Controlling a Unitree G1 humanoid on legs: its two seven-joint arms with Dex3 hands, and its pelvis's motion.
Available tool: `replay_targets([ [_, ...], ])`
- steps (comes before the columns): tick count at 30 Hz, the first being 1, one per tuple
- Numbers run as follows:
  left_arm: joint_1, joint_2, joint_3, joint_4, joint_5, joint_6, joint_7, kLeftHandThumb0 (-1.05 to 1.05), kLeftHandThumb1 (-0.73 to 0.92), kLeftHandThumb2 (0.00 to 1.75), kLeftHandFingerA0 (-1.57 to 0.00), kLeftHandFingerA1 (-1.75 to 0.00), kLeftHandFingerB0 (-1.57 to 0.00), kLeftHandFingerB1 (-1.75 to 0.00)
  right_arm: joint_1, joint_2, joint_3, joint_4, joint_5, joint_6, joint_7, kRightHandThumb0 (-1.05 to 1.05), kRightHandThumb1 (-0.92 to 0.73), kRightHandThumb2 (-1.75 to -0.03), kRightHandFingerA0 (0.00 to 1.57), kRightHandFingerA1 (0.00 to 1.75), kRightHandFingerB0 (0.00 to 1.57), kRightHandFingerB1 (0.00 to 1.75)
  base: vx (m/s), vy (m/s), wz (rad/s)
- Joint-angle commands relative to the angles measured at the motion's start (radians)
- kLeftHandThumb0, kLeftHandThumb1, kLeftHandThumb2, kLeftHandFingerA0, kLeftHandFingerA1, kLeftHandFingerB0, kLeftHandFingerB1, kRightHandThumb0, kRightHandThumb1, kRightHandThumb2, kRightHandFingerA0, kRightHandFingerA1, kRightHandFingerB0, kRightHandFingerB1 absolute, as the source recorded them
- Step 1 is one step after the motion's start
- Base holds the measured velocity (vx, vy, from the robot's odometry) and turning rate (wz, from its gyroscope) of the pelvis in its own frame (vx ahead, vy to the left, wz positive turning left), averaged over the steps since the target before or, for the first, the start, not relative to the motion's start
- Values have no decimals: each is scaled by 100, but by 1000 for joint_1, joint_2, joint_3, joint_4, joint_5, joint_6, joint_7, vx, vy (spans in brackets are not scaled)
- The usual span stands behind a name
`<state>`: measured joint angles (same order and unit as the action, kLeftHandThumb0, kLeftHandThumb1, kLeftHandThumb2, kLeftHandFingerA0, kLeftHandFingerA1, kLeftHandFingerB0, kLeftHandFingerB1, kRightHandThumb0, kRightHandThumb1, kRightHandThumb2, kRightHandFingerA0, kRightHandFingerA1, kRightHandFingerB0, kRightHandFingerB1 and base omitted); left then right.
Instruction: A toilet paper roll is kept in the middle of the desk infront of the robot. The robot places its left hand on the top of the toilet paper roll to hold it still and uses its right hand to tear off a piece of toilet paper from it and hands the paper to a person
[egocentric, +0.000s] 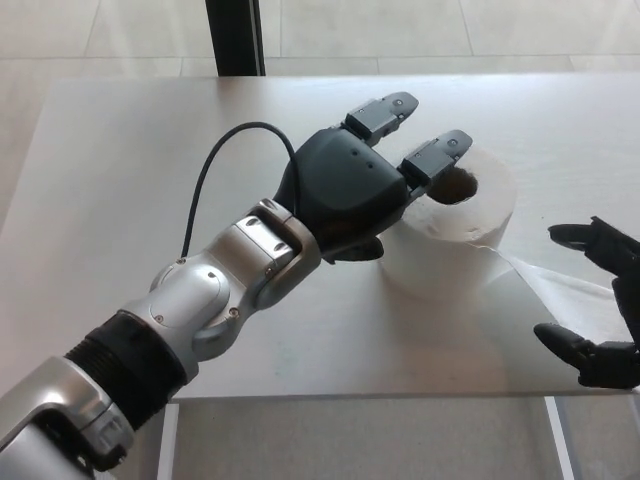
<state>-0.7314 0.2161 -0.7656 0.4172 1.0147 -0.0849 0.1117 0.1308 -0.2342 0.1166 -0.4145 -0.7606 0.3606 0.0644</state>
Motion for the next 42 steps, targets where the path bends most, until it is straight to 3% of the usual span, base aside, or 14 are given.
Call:
replay_targets([
  [1,-27,37,15,58,64,25,75,-53,48,72,0,0,-1,-1,13,-85,70,-73,-227,184,234,-66,-41,-75,4,52,27,42,0,0,0],
  [2,-28,37,10,55,71,30,66,-51,60,58,0,0,0,0,7,-86,74,-72,-231,184,230,-65,-41,-75,6,52,28,43,0,0,0],
  [11,-23,43,-40,44,103,26,-69,-57,65,59,0,0,0,0,-87,-80,75,-14,-224,209,202,-45,-52,-56,28,45,40,33,0,0,0],
  [13,-18,54,-58,36,84,-24,-117,-76,32,68,0,-12,0,-1,-104,-81,69,14,-213,200,186,-44,-53,-56,33,44,41,34,0,0,0],
  [14,-15,52,-62,36,78,-29,-128,-76,32,68,0,-12,0,-1,-109,-73,66,19,-212,205,180,-43,-54,-57,34,45,42,35,0,0,0],
  [16,-8,47,-66,33,70,-33,-137,-62,53,75,0,0,0,0,-116,-63,62,19,-210,209,168,-44,-56,-57,34,47,44,35,0,0,0],
  [17,1,22,-69,42,63,-35,-116,-55,64,59,0,0,0,0,-134,-64,58,38,-214,202,144,-47,-59,-57,38,46,46,35,0,0,0],
  [25,5,7,-46,38,39,-53,-75,-56,64,58,0,0,0,0,-175,-55,32,56,-180,183,123,-46,-61,-58,37,48,46,35,0,0,0],
  [30,43,17,-53,20,41,-42,-110,-51,55,76,0,0,0,-1,-167,-37,37,45,-180,180,119,-45,-61,-59,41,45,47,35,0,0,0],
  [31,50,18,-56,17,43,-38,-118,-53,61,60,0,0,0,-2,-160,-35,35,47,-171,171,109,-46,-61,-59,42,45,47,35,0,0,0],
  [32,58,18,-57,17,44,-29,-122,-56,51,75,0,0,0,0,-154,-31,34,41,-158,169,119,-45,-61,-59,41,44,45,35,0,0,0],
  [33,66,23,-63,20,54,-21,-127,-52,63,59,0,0,0,0,-148,-31,37,14,-133,193,190,-45,-60,-59,34,43,39,33,0,0,0],
  [35,68,27,-67,38,62,-24,-106,-53,56,76,0,0,0,0,-132,-17,38,-22,-108,207,223,-43,-58,-58,32,43,39,33,0,0,0],
  [42,63,52,-70,48,81,-23,-71,-53,50,72,0,-1,0,-1,-81,-21,29,-159,-58,276,368,-40,-64,-59,27,45,41,34,0,0,0],
])
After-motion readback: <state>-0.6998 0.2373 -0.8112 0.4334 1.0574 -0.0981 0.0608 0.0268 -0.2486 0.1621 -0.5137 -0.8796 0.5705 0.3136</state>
